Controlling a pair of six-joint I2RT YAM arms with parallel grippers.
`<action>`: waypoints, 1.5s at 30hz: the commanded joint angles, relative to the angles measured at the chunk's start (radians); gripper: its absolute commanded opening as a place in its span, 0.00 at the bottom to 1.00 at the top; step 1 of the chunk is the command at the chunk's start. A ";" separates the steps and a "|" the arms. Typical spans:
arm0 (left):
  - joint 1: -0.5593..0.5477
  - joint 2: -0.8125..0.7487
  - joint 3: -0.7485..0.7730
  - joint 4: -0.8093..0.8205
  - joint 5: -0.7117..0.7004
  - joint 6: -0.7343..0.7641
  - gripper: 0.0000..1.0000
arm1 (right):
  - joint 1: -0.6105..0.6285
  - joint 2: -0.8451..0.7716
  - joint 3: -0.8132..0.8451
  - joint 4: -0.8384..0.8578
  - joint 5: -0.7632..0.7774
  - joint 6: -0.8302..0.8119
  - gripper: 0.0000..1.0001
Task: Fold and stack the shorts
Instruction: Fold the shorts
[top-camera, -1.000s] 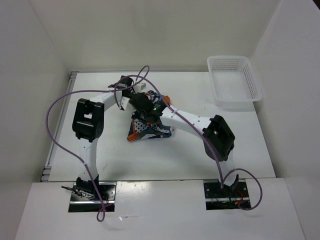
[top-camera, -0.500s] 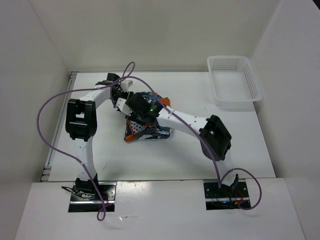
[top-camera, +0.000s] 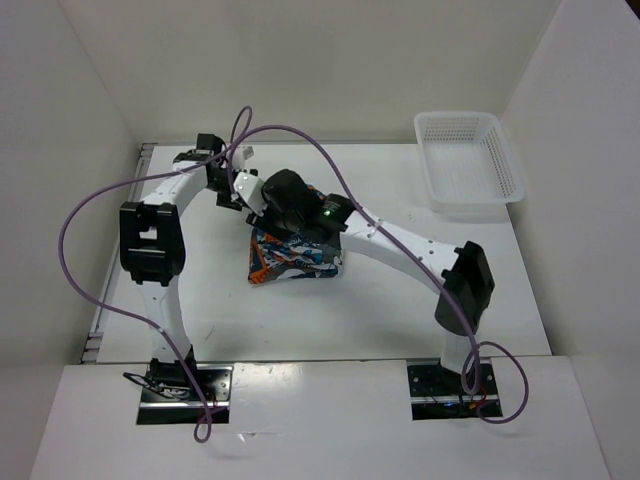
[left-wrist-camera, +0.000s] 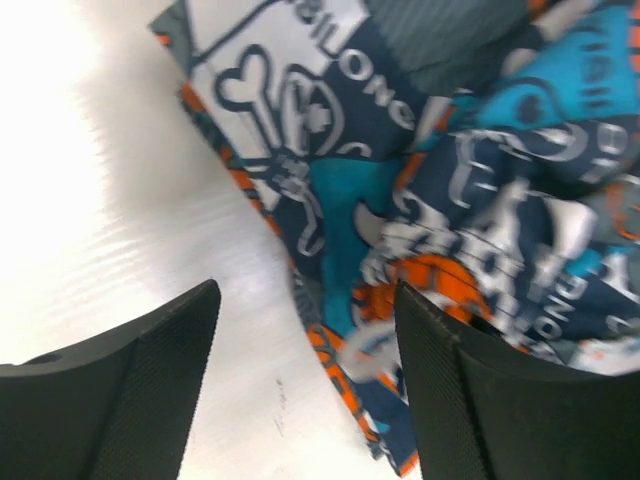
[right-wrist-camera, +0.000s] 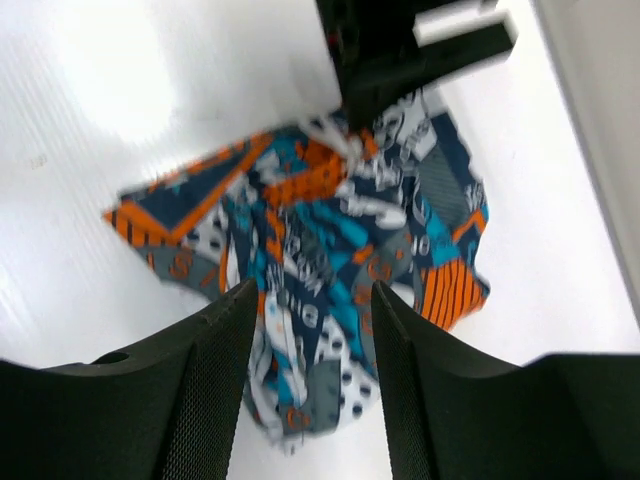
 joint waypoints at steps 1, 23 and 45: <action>-0.014 -0.088 0.036 -0.035 0.113 0.004 0.78 | -0.026 -0.089 -0.130 0.011 0.021 0.001 0.54; -0.126 0.061 0.027 0.006 0.056 0.004 0.42 | -0.071 -0.205 -0.714 0.267 0.010 -0.071 0.24; -0.098 -0.060 0.022 0.014 -0.037 0.004 0.72 | -0.051 -0.305 -0.609 0.165 -0.111 -0.085 0.36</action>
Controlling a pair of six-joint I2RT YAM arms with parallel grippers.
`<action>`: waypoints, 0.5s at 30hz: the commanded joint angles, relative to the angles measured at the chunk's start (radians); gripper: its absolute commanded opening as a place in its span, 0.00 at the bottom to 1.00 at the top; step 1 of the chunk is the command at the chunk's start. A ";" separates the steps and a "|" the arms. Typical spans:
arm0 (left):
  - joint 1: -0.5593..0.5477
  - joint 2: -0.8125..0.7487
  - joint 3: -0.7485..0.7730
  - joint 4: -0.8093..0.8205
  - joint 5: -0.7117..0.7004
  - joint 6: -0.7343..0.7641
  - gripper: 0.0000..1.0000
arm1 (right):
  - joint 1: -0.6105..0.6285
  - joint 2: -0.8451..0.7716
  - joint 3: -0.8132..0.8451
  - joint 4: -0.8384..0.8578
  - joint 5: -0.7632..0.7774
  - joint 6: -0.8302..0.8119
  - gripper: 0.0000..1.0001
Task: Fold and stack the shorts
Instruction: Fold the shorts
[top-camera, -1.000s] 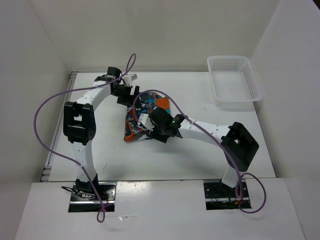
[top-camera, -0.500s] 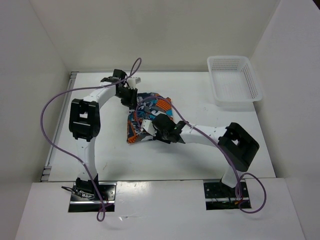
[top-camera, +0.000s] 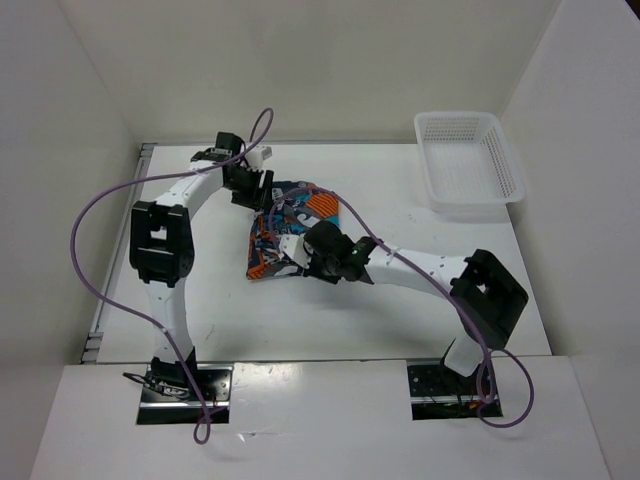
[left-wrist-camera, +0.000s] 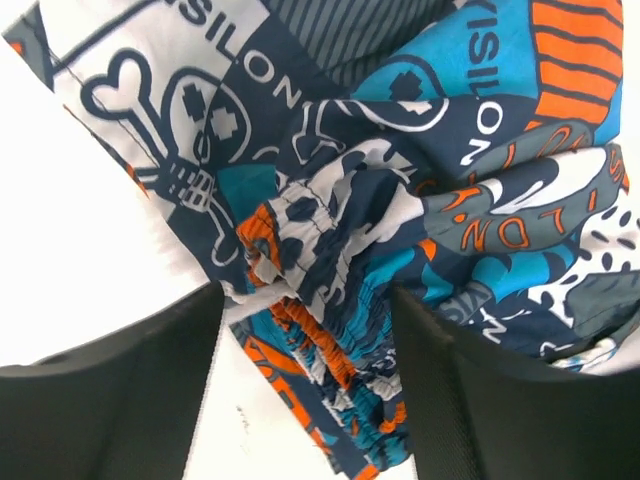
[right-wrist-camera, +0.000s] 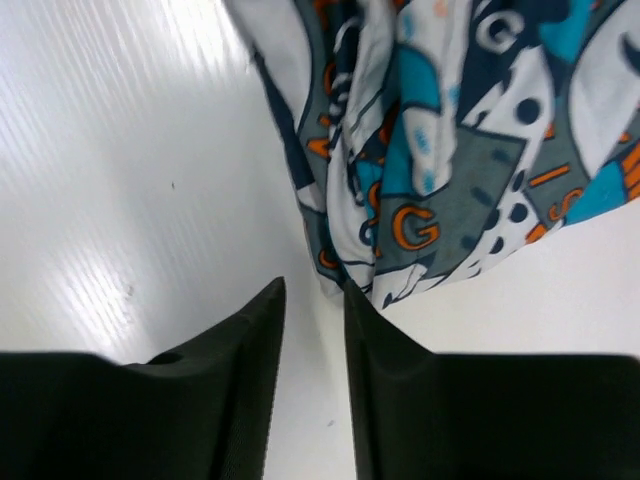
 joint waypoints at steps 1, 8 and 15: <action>-0.005 -0.076 -0.009 -0.005 -0.010 0.006 0.76 | 0.011 -0.108 0.107 0.003 -0.035 0.059 0.39; 0.005 -0.289 -0.156 -0.069 0.013 0.006 0.84 | -0.107 -0.220 0.066 0.091 -0.128 0.257 0.40; -0.040 -0.186 -0.276 -0.053 0.024 0.006 0.86 | -0.363 -0.001 0.195 0.211 -0.170 0.483 0.40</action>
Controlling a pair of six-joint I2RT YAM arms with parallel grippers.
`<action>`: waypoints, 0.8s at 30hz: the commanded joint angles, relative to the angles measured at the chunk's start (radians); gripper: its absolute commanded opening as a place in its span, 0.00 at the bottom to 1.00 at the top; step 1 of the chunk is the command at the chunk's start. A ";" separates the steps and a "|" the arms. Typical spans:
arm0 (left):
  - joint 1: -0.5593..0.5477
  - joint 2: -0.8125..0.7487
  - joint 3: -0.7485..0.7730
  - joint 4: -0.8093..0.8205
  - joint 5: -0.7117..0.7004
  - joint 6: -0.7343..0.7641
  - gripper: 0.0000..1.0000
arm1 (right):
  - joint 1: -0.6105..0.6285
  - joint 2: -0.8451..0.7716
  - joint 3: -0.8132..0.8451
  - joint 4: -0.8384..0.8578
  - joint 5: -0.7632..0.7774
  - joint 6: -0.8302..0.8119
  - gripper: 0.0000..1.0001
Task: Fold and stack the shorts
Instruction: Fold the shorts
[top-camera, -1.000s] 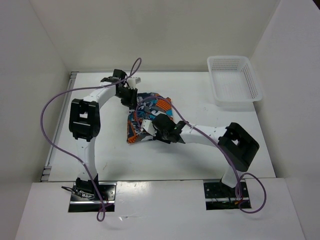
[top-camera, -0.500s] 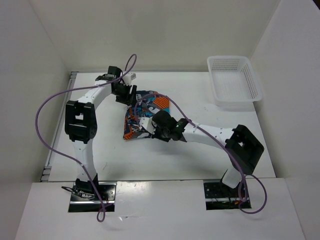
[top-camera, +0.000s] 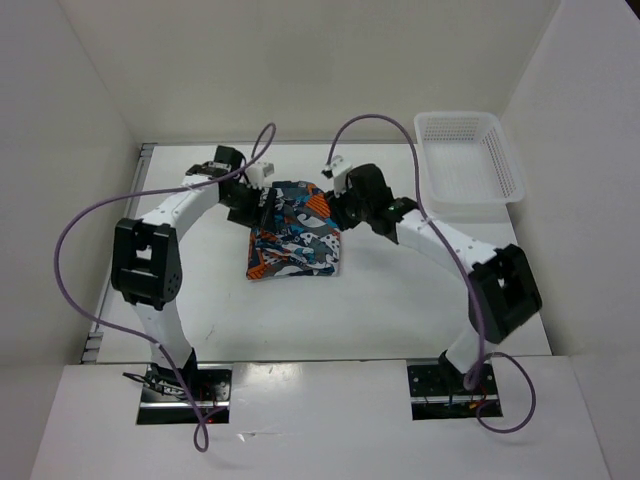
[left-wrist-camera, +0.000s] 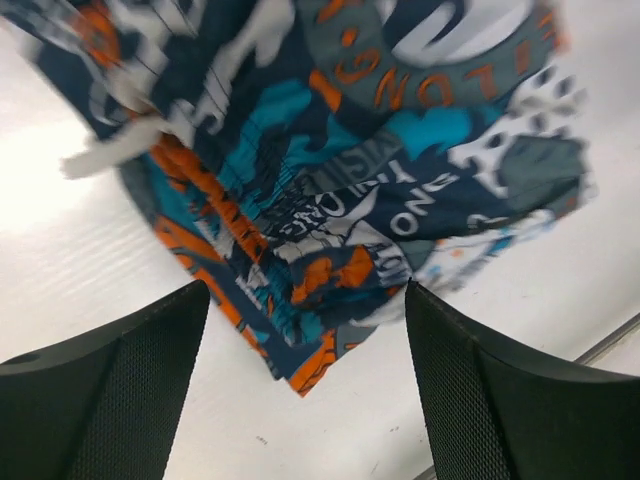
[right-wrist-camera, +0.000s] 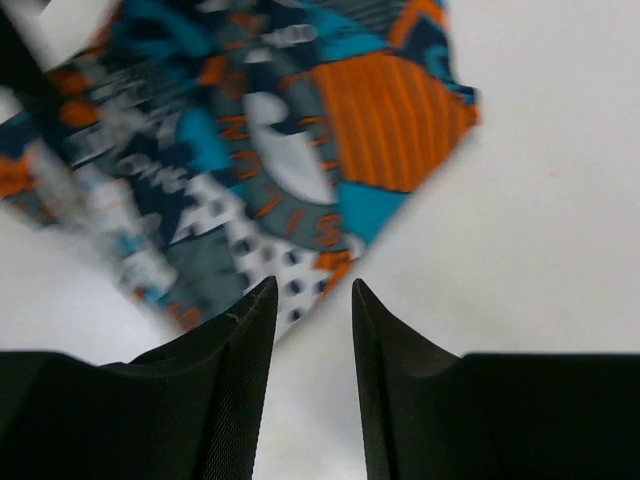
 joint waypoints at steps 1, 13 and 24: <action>-0.008 0.083 -0.048 0.004 0.021 0.004 0.86 | -0.103 0.120 0.114 0.096 -0.042 0.160 0.42; -0.017 0.115 -0.083 0.026 0.096 0.004 0.67 | -0.232 0.568 0.493 0.164 -0.108 0.404 0.61; -0.029 0.082 -0.081 -0.167 0.107 0.004 0.19 | -0.252 0.714 0.636 0.050 -0.114 0.501 0.64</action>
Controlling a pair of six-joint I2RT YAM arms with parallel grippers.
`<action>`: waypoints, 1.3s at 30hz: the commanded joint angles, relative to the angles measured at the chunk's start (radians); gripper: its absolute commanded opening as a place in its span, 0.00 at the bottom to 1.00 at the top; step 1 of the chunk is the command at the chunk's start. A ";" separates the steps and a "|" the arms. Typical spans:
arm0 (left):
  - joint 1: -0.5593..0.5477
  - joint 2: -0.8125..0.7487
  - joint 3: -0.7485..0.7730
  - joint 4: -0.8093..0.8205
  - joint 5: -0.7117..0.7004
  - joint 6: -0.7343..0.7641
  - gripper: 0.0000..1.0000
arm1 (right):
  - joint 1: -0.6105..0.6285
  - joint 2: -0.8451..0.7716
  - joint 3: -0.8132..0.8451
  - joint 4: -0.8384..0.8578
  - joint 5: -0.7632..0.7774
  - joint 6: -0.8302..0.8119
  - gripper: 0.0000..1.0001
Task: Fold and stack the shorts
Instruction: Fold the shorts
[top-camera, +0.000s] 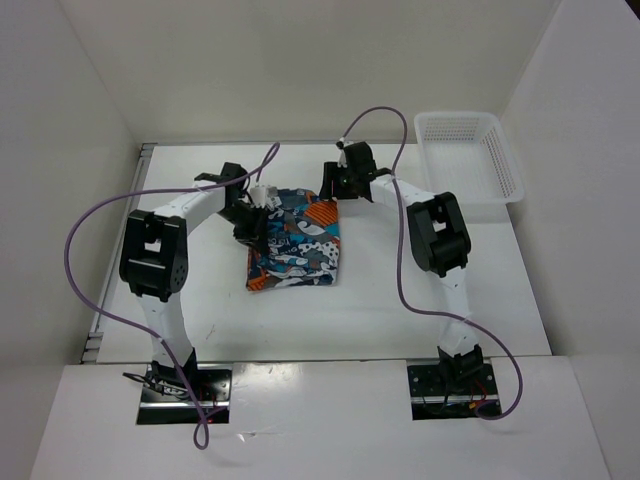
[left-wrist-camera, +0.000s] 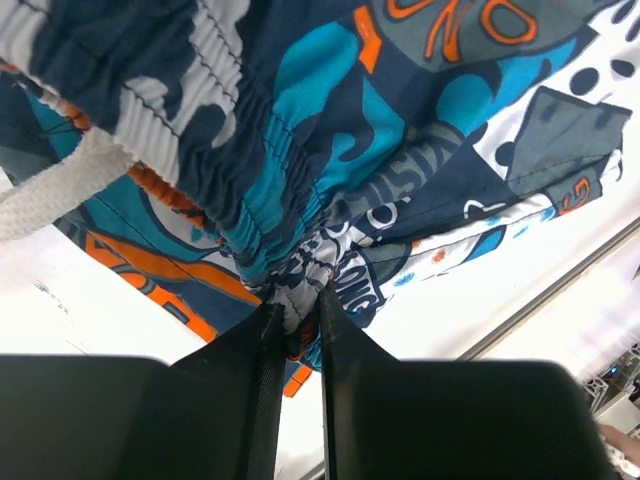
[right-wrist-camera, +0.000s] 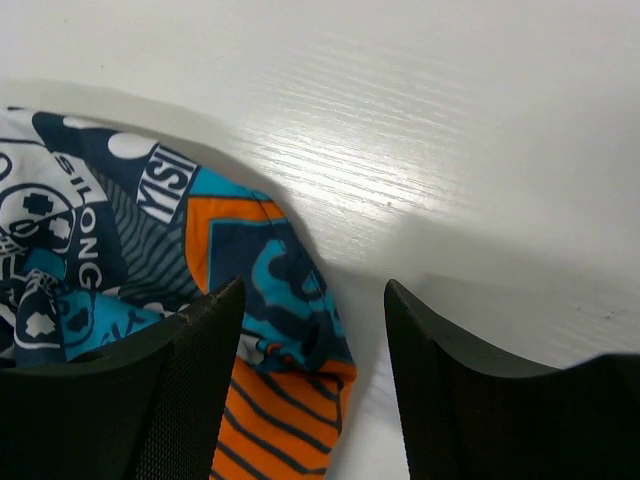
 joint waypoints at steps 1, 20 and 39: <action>-0.021 -0.055 -0.022 -0.072 -0.013 0.005 0.22 | -0.016 -0.018 0.058 0.000 0.000 0.025 0.64; -0.030 -0.066 -0.042 -0.030 -0.095 0.005 0.29 | 0.003 -0.066 -0.142 -0.021 -0.127 0.022 0.09; -0.030 -0.110 -0.116 -0.077 -0.225 0.005 0.37 | 0.003 -0.047 0.053 -0.053 0.104 0.338 0.00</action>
